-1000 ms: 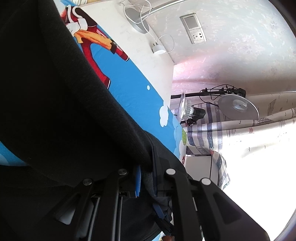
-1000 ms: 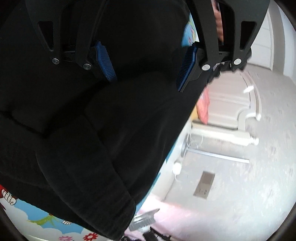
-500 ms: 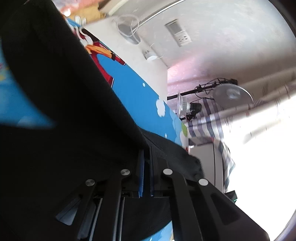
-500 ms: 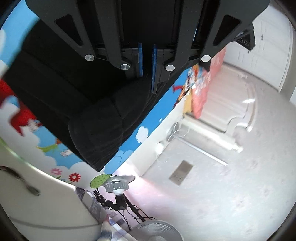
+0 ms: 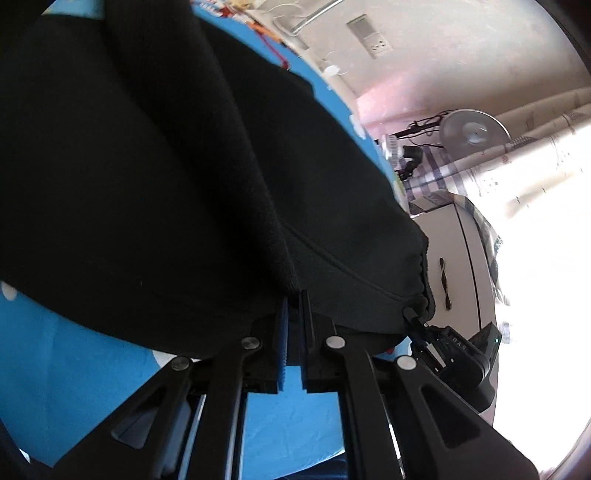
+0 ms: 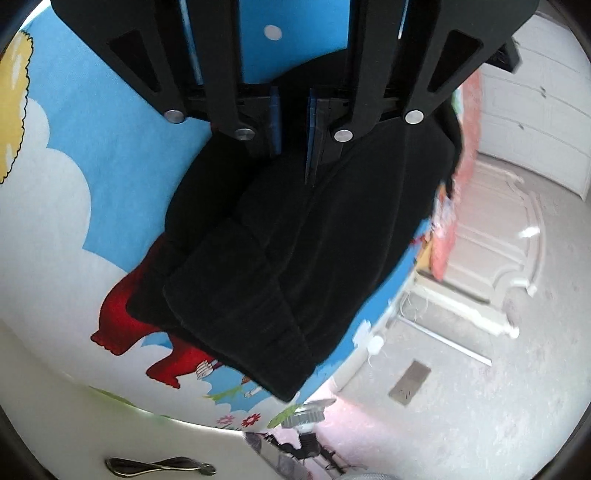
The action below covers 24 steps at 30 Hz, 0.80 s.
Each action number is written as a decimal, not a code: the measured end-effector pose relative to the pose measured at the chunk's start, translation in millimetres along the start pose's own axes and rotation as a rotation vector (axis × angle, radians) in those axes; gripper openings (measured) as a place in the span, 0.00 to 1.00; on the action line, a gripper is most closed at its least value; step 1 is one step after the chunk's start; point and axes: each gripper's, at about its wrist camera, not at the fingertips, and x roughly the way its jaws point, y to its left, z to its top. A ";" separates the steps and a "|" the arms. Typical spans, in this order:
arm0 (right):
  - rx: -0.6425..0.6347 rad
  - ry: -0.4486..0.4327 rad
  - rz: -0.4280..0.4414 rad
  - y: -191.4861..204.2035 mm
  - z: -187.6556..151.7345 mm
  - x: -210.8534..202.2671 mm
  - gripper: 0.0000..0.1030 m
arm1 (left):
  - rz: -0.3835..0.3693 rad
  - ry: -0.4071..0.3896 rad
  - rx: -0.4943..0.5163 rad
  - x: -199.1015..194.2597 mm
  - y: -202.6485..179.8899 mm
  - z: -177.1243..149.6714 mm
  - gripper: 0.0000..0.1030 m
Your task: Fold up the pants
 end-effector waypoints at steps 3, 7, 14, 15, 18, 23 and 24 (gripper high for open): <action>0.056 -0.019 0.038 -7.6 9.8 -7.3 0.48 | -0.003 0.000 -0.006 -0.4 0.1 1.5 0.05; 0.047 -0.035 0.017 -7.5 21.3 -3.8 0.38 | 0.000 -0.010 -0.050 -1.2 3.0 4.8 0.36; -0.033 -0.052 -0.022 11.0 17.7 -18.6 0.10 | 0.016 0.001 -0.036 4.3 3.7 17.0 0.05; -0.041 -0.054 -0.025 15.1 16.4 -25.8 0.10 | 0.020 -0.012 -0.016 -2.2 -1.1 14.9 0.05; -0.063 -0.045 -0.056 15.7 10.4 -30.7 0.10 | 0.008 -0.030 0.004 -26.7 -11.5 6.3 0.05; -0.047 -0.009 -0.125 -7.7 5.4 -10.7 0.10 | 0.038 0.025 -0.011 -22.3 0.4 -25.6 0.04; -0.063 -0.013 -0.125 -5.8 5.4 -13.1 0.10 | 0.056 0.039 -0.024 -16.7 5.5 -29.3 0.04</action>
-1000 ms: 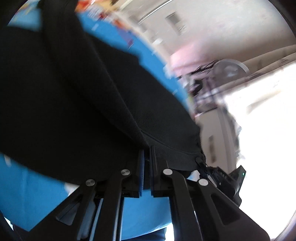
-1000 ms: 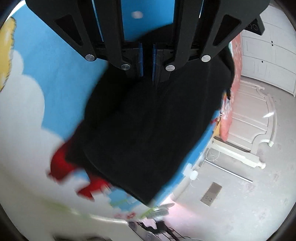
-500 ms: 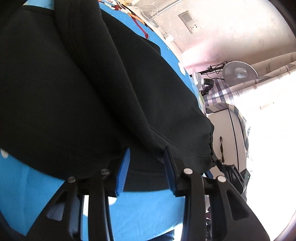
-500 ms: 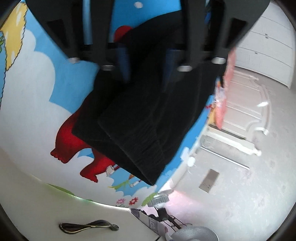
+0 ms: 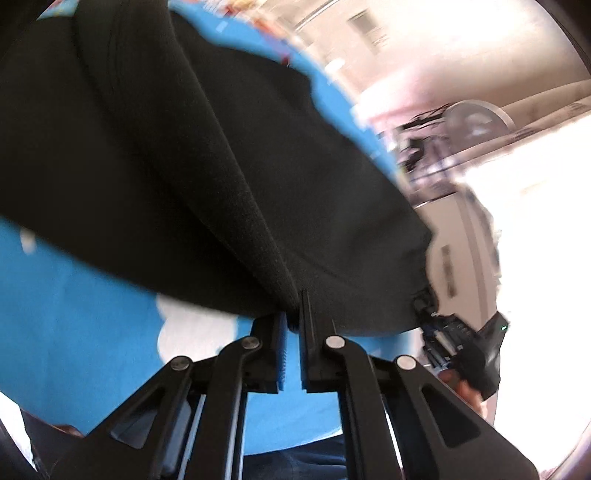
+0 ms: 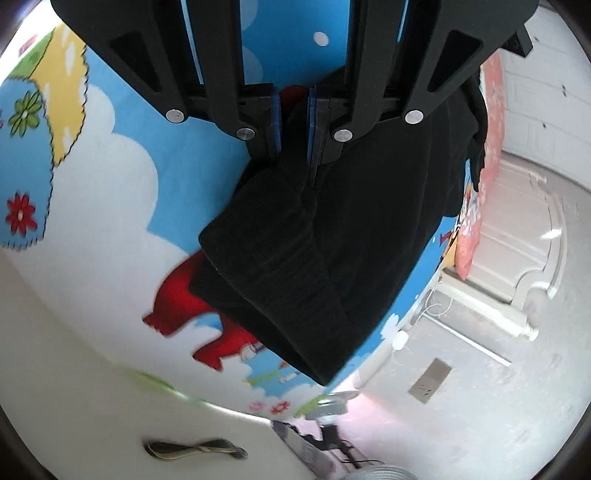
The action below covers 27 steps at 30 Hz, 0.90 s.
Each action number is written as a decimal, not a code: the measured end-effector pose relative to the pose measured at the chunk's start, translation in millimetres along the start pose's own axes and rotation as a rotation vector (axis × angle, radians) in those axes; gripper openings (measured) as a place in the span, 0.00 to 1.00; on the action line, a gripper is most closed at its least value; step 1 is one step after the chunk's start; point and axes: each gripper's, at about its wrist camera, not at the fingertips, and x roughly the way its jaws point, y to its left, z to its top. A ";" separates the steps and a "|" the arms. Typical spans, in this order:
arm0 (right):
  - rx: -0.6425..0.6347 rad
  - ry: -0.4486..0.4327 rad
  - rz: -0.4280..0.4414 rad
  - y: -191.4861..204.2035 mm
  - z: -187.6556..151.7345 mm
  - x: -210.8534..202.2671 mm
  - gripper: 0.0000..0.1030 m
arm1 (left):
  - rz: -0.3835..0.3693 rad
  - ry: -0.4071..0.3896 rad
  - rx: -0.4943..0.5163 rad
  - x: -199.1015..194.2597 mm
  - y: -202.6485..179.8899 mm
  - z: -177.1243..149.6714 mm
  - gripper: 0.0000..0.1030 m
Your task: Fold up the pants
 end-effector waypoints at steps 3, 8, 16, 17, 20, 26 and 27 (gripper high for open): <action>-0.062 -0.047 -0.005 11.2 2.6 -11.2 0.10 | -0.028 -0.011 -0.008 -7.2 7.6 3.1 0.04; -0.048 -0.019 -0.037 -2.1 -1.7 5.4 0.08 | 0.020 0.025 0.006 1.0 9.8 1.2 0.06; -0.108 -0.021 -0.096 3.9 -3.7 4.6 0.09 | 0.212 -0.243 0.218 -107.4 -2.2 61.0 0.58; -0.112 -0.021 -0.100 4.5 -4.1 4.9 0.09 | 0.316 -0.308 0.237 -120.2 0.0 83.8 0.63; -0.112 -0.019 -0.099 4.5 -4.1 4.6 0.08 | 0.606 -0.361 0.228 -126.4 21.4 187.2 0.66; -0.106 -0.021 -0.110 5.6 -5.5 3.8 0.08 | 0.842 -0.158 0.171 -27.7 54.8 348.6 0.61; -0.105 -0.018 -0.107 5.1 -5.2 3.7 0.08 | 0.861 -0.121 0.132 -11.6 61.4 366.8 0.58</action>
